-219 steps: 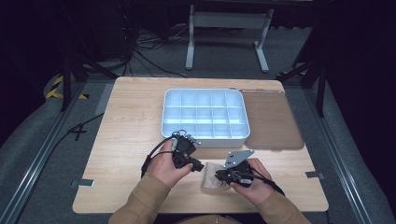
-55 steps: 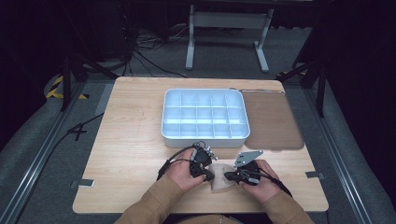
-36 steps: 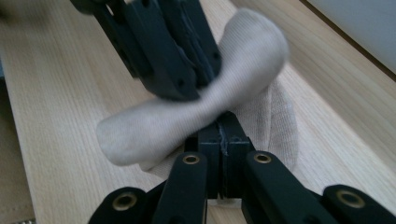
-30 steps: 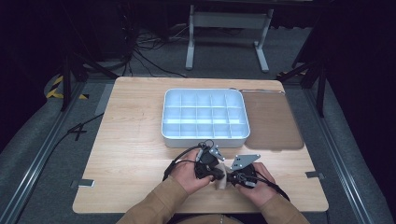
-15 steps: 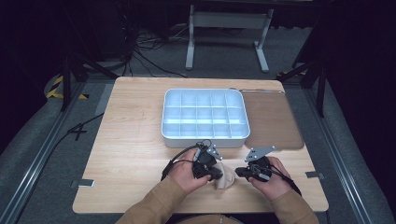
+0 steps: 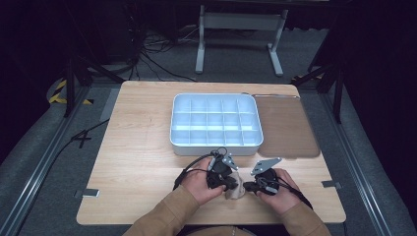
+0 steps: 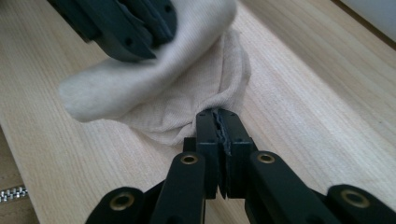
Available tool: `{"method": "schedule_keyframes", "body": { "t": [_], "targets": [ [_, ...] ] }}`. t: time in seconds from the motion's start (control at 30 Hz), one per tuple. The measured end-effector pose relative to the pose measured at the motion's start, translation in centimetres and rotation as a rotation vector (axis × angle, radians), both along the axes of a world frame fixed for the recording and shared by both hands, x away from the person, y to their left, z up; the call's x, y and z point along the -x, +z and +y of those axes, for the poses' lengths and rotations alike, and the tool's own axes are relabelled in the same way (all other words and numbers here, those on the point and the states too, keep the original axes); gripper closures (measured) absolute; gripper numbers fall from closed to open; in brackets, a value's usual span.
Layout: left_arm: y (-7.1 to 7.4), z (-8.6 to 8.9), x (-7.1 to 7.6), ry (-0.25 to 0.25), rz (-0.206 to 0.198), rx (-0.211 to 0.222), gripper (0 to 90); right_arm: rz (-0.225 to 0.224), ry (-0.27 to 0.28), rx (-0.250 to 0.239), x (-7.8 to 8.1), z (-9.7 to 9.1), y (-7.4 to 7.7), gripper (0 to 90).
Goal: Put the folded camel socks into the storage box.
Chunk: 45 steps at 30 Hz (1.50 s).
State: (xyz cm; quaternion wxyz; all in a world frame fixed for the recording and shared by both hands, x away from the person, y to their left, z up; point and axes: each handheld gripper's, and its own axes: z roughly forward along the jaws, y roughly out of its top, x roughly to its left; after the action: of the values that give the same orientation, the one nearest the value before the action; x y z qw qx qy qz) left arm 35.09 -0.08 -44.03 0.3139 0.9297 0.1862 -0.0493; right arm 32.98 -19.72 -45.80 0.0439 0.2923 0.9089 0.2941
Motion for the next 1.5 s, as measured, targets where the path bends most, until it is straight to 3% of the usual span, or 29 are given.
{"method": "schedule_keyframes", "body": {
  "t": [0.17, 0.23, 0.33, 0.5, 0.67, 0.8, 0.93, 1.33, 1.43, 1.5],
  "targets": [
    [-0.6, -0.3, -0.2, -0.019, 0.008, 0.015, 76.3, 0.004, -0.008, -0.006, 0.2, -0.1, -0.2, 86.6],
    [-0.7, -0.3, -0.2, -0.030, 0.021, 0.027, 69.6, 0.008, -0.009, -0.006, 0.2, -0.2, -0.2, 85.9],
    [-0.6, -0.3, 0.1, -0.044, -0.021, 0.010, 61.9, 0.007, -0.011, -0.007, 0.2, -0.3, -0.2, 84.3],
    [-0.6, -0.3, 0.3, -0.029, -0.015, -0.013, 61.9, -0.010, -0.053, -0.019, 0.1, -0.7, 0.3, 79.0],
    [-0.6, -0.5, 0.5, -0.039, -0.048, -0.033, 61.8, -0.035, -0.102, -0.093, 0.0, -1.1, 1.2, 65.4],
    [-0.6, -0.3, 0.6, -0.033, -0.070, -0.036, 61.0, -0.052, -0.124, -0.120, -0.1, -1.0, 1.4, 57.4],
    [-0.5, -0.3, 0.6, -0.019, -0.098, -0.066, 54.4, -0.062, -0.145, -0.155, -0.2, -0.7, 1.4, 51.9],
    [-0.7, -0.2, 0.7, -0.009, -0.101, -0.045, 52.9, -0.050, -0.180, -0.194, -0.6, 0.6, 0.6, 47.9],
    [-0.6, -0.1, 0.9, 0.005, -0.115, -0.065, 46.4, -0.031, -0.181, -0.181, -0.7, 0.8, 0.1, 46.9],
    [-0.5, 0.1, 0.9, 0.032, -0.127, -0.082, 35.6, -0.026, -0.174, -0.165, -0.8, 0.9, -0.1, 46.6]
  ]
}}
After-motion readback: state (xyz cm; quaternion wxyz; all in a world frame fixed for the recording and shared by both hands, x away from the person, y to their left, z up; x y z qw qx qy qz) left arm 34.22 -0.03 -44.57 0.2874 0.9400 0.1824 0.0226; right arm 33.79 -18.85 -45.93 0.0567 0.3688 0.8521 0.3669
